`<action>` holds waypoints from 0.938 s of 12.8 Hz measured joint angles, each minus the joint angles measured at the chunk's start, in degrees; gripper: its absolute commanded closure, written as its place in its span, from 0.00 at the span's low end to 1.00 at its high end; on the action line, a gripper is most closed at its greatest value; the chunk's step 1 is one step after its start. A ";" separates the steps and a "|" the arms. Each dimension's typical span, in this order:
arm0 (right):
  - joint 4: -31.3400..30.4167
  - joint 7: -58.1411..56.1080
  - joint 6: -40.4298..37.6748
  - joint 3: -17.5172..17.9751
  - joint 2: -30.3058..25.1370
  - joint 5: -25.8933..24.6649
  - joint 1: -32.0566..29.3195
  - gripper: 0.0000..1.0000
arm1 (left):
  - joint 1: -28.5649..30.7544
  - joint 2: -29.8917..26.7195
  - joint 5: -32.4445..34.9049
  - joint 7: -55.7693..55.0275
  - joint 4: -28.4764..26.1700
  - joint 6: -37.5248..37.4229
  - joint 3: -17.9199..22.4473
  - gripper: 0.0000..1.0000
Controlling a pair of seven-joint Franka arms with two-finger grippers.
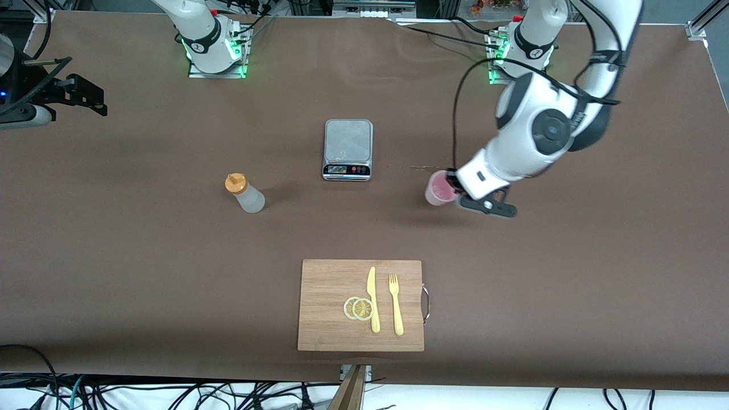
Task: Add sauce to pink cup with both arms
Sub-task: 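Carry the pink cup over the scale and lower it onto it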
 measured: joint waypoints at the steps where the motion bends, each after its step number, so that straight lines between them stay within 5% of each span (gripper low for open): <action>1: 0.00 0.00 0.00 0.00 0.00 0.00 0.00 0.00 | -3.03 0.17 -0.04 -2.12 0.22 0.01 -0.06 1.00; 6: 0.00 0.00 0.00 0.00 0.00 0.00 0.01 0.00 | -16.01 4.37 -0.06 -13.12 2.08 4.26 -0.12 1.00; 12: 0.00 0.00 0.00 0.00 0.00 0.00 0.01 0.00 | -20.69 8.42 -0.06 -14.62 2.40 7.29 0.05 1.00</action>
